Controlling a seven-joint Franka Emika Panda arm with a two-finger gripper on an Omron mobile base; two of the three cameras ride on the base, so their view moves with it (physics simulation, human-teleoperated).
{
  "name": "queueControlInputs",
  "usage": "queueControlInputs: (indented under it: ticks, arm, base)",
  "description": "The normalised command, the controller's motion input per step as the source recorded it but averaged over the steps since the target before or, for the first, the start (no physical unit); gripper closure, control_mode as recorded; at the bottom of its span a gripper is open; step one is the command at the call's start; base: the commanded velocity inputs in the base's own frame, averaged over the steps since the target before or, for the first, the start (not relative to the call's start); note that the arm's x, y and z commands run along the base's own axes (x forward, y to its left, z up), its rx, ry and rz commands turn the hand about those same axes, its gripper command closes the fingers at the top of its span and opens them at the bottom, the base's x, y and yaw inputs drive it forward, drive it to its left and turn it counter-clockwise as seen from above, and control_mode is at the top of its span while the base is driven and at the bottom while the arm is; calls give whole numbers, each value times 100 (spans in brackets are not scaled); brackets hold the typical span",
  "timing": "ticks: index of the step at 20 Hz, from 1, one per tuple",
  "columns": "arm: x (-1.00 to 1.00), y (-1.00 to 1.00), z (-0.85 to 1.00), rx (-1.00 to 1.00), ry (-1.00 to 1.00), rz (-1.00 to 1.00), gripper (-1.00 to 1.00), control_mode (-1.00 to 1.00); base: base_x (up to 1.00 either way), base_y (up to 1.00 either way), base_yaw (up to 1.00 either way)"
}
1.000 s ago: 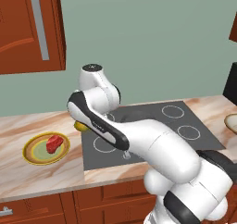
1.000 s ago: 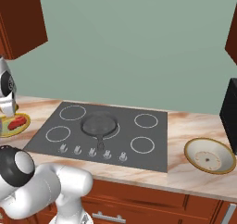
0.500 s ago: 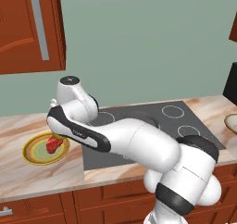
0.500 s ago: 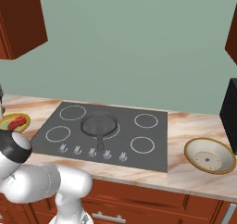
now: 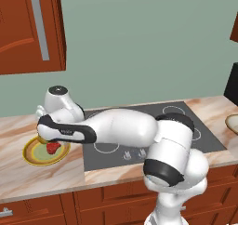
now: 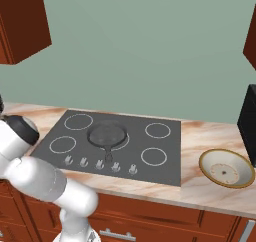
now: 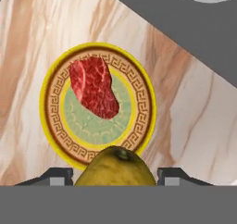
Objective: Place the steak on the plate and place the lemon on the same plate.
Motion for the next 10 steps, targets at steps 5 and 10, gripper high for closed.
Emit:
queueControlInputs:
  ticks: [5, 10]
  arm:
    - [37, 45, -31, 0, 4, 3, 100, -100]
    - [27, 36, -28, -3, 9, 2, 100, -100]
  base:
    - [0, 0, 0]
    - [0, 0, 0]
